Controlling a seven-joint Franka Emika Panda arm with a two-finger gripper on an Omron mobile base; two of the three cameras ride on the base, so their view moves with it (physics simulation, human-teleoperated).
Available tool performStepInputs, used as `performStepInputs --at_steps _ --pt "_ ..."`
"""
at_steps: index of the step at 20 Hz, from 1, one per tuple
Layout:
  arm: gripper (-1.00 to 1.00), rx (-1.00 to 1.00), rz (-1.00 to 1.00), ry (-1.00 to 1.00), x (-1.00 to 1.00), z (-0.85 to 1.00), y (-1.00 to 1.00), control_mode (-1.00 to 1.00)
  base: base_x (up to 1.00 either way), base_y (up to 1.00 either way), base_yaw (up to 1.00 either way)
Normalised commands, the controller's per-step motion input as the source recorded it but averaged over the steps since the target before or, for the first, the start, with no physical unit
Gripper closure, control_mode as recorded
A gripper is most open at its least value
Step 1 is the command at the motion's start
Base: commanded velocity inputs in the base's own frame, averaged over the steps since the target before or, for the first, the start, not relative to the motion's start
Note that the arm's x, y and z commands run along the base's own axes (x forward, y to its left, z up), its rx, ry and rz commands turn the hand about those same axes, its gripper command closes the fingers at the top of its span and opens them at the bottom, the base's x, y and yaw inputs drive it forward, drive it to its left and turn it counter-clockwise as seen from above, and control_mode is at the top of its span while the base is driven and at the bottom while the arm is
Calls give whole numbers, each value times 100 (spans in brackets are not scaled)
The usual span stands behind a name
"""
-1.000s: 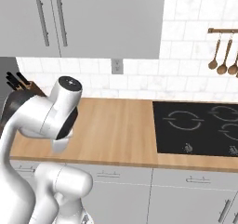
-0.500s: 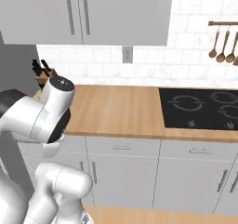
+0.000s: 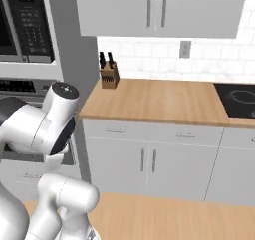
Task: Take the meat container that has the fish and place it on the second highest rack of the freezer. Then take the vegetable container that has the sweet potato and cucumber and place it on the highest rack of the freezer.
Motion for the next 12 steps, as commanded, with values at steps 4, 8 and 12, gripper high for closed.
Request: performStepInputs --at_steps 4,8,12 --pt "100 0 0 0 0 0 0 100 -9 100 38" --pt "100 0 0 0 0 0 0 100 0 100 45" --pt "100 0 0 0 0 0 0 100 4 100 47"
